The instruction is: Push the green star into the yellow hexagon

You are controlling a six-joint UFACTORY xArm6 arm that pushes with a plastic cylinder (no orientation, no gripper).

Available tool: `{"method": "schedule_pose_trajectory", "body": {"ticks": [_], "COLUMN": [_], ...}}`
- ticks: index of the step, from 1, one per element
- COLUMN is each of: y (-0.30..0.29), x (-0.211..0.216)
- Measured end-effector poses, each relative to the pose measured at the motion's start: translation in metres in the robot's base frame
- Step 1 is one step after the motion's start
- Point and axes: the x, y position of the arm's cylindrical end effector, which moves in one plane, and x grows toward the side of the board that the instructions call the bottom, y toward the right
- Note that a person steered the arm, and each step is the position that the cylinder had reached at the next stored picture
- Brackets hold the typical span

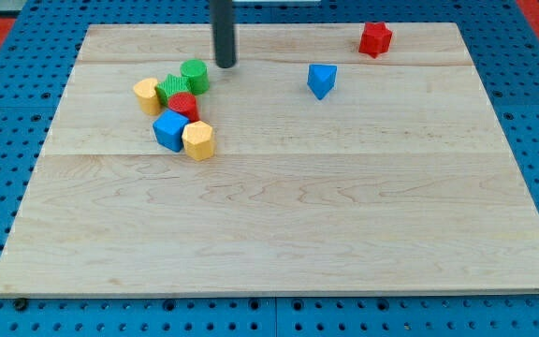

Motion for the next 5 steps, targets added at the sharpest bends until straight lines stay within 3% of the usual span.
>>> {"method": "schedule_pose_trajectory", "body": {"ticks": [1,2,4,5], "y": [-0.036,0.008,-0.055,-0.067], "x": [0.026,0.060,0.039,0.078]}}
